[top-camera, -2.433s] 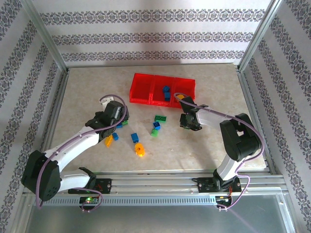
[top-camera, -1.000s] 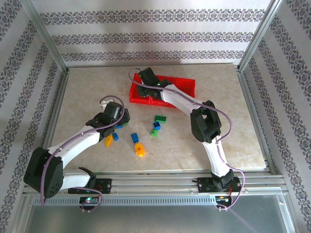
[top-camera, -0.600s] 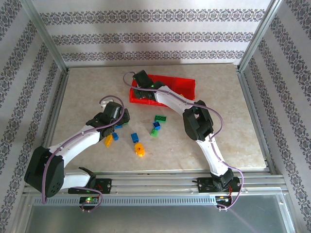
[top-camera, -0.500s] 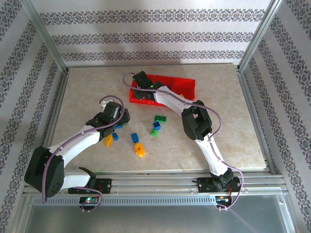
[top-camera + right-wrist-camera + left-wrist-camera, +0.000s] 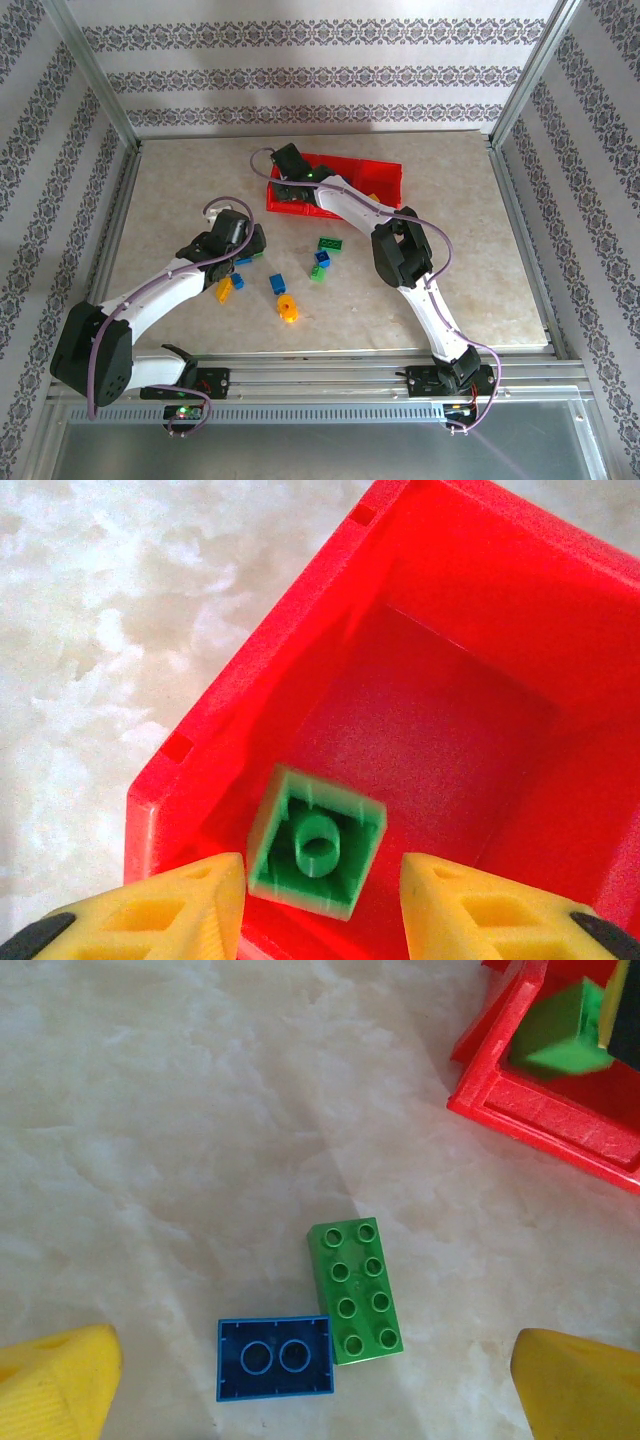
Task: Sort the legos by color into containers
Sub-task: Place the lego in the container, then pick up the lego from the center of the table.
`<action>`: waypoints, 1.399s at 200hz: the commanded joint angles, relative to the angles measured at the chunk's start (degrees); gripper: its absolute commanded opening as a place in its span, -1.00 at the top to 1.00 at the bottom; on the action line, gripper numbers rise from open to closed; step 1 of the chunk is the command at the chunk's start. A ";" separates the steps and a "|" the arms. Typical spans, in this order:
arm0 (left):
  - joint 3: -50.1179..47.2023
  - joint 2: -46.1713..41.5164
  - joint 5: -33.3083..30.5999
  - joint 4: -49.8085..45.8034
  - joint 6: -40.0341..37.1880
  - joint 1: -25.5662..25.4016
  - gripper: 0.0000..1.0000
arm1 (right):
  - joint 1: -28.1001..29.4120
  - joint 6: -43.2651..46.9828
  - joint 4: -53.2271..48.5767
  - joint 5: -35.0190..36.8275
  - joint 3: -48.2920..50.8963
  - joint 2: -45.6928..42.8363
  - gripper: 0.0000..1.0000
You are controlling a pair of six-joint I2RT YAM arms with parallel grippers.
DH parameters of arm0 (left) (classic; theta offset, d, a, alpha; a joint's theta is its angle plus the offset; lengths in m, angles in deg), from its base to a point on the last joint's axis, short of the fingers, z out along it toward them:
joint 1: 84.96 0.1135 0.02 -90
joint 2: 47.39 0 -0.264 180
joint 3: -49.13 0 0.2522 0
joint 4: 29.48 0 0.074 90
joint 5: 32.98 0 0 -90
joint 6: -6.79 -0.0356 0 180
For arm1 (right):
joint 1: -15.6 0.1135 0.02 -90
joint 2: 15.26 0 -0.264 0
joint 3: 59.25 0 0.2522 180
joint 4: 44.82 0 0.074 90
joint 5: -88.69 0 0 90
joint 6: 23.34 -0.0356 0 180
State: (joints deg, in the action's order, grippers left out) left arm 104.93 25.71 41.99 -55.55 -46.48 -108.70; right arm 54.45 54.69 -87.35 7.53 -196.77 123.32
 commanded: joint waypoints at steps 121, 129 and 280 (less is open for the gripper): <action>-0.49 -3.40 -0.26 -2.44 -2.23 3.40 -0.99 | -0.05 -6.56 4.23 4.14 23.00 -22.53 -0.34; -0.43 -3.47 0.13 -2.77 -2.35 3.49 -0.99 | -0.08 -7.32 4.56 4.33 25.71 -24.30 -0.37; -0.39 -3.44 1.93 -2.37 -2.01 4.10 -0.99 | -0.17 -28.02 -0.24 2.89 51.01 -37.13 -0.97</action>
State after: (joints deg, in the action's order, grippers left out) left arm 104.78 22.26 43.52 -56.98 -48.28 -105.40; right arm 54.45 31.15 -85.36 11.09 -145.36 84.02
